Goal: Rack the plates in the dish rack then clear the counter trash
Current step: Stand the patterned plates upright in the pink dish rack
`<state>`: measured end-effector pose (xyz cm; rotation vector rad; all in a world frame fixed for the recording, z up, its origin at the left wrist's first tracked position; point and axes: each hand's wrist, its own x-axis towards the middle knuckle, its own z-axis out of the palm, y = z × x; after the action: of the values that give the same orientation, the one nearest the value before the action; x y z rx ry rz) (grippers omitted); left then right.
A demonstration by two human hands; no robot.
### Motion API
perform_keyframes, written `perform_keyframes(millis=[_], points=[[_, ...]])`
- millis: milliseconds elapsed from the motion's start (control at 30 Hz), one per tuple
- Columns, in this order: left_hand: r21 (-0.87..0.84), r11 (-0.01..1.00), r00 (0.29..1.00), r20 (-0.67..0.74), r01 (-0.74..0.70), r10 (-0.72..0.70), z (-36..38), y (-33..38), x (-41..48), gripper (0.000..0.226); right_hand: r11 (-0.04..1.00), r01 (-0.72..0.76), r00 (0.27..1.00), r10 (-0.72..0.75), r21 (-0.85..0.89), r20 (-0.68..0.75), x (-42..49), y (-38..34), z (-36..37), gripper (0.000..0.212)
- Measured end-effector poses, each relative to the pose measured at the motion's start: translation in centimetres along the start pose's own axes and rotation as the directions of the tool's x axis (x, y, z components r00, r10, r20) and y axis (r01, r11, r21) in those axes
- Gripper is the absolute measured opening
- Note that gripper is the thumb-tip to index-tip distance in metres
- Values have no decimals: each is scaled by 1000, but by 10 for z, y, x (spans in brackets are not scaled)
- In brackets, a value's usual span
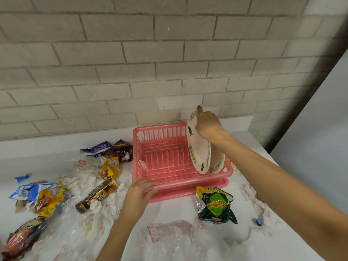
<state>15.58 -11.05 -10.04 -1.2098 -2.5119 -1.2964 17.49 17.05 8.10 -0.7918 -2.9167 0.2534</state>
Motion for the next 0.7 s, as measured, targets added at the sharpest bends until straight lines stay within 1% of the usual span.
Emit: perform_keyframes(millis=[133,267,433,467,600,700], points=[[-1,1000,1000,13,-15,15,-1,-5,1,16,998,-52,997,53,-23,49,1,0,10,71],[-14,1000,1000,-6,-7,7,0,-6,1,20,997,-71,996,71,3,45,6,3,19,71],[-8,1000,1000,-3,21,-21,1,-8,1,22,998,-58,998,58,34,1,7,4,20,49],[-9,1000,1000,-5,20,-20,1,-8,1,22,997,-61,998,61,44,1,7,4,21,48],[-23,1000,1000,-16,17,-18,2,-7,0,22,993,-100,995,99,69,31,7,5,19,58],[-33,999,1000,-21,14,-14,3,-5,-1,18,997,-67,998,66,39,9,7,5,16,59]])
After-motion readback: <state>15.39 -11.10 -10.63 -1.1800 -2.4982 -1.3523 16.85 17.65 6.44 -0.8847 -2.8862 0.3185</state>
